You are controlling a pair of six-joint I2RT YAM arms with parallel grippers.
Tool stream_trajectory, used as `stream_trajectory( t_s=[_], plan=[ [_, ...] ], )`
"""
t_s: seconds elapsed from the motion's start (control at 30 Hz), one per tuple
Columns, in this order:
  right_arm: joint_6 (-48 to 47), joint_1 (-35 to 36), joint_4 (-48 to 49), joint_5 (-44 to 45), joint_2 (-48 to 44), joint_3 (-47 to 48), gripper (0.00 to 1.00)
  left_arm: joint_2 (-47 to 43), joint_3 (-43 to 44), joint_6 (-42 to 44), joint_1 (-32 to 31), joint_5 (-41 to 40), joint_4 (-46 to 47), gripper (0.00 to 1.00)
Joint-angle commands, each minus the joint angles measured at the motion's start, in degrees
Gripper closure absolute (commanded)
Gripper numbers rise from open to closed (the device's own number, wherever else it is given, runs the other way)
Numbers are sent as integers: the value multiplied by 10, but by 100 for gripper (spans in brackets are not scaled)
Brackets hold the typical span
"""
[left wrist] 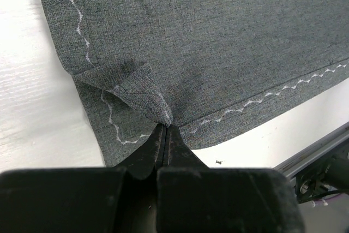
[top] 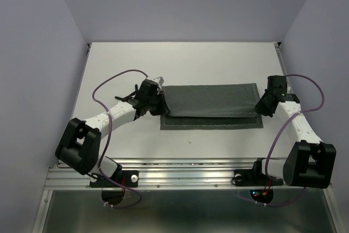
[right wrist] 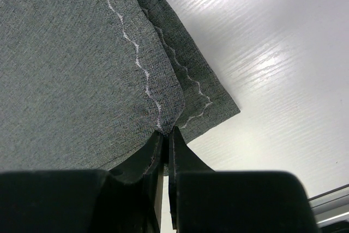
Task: Fold the napkin into a case and place the utensils inside
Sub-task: Fold and flatten the napkin at the center of the board, then smooth out the rectangle-folded napkin at the center of the board.
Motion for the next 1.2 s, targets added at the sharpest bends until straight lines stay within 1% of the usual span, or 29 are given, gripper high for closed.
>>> stream_trajectory(
  t_s=[0.0, 0.03, 0.07, 0.1, 0.13, 0.17, 0.2, 0.23, 0.27, 0.3, 0.33, 0.47, 0.57, 0.6, 0.67, 0.7, 0.73, 0.77, 0.8, 0.93, 1.07, 1.13, 1.17],
  plan=[
    [4, -8, 0, 29, -20, 0, 92, 1, -11, 5, -5, 14, 10, 100],
    [4, -8, 0, 31, -20, 0, 91, 1, -12, 6, -6, 18, 10, 98],
    [6, -8, 0, 36, -19, 0, 90, 2, -12, 10, -6, 26, 10, 93],
    [7, -8, 0, 39, -20, 1, 89, 3, -12, 13, -7, 29, 10, 85],
    [8, -8, -2, 43, -20, 1, 82, 4, -11, 14, -7, 33, 9, 66],
    [8, -8, -3, 49, -20, 2, 74, 6, -11, 17, -7, 35, 7, 54],
    [8, -8, -4, 53, -22, 3, 62, 8, -10, 18, -7, 34, 4, 35],
    [9, -8, -5, 55, -23, 3, 39, 9, -7, 20, -7, 34, 2, 32],
    [8, -8, -5, 56, -23, 3, 34, 11, -4, 21, -7, 34, -5, 27],
    [8, -8, -6, 56, -24, 4, 32, 10, -2, 24, -7, 33, -8, 26],
    [8, -8, -6, 57, -24, 4, 30, 7, 4, 25, -8, 32, -15, 26],
    [7, -8, -7, 61, -26, 9, 30, -2, 23, 31, -9, 22, -27, 27],
    [6, -8, -2, 41, -26, 12, 31, 0, 42, 33, -10, 7, -41, 36],
    [5, -8, 2, 32, -26, 12, 32, 1, 46, 33, -10, 2, -42, 39],
    [-5, -8, 12, 7, -23, 8, 35, 2, 56, 34, -10, -3, -40, 42],
    [-6, -8, 15, -16, -18, 6, 37, 10, 60, 34, -10, -3, -36, 46],
    [-7, -8, 20, -28, -12, 6, 41, 16, 66, 35, -10, -1, -35, 48],
    [-7, -8, 22, -44, -2, 5, 42, 31, 79, 35, -10, 1, -35, 53],
    [-6, -8, 23, -48, 4, 5, 44, 39, 86, 35, -10, 0, -35, 55],
    [-8, -8, 43, -57, 22, -1, 53, 60, 100, 29, -10, -8, -30, 58],
    [-9, -8, 52, -67, 49, 5, 62, 96, 101, 21, -10, -7, -7, 63],
    [-7, -8, 59, -69, 69, 11, 65, 114, 108, 20, -10, -12, -2, 68],
    [-6, -8, 62, -70, 76, 12, 65, 133, 111, 21, -10, -15, -1, 70]
  ],
)
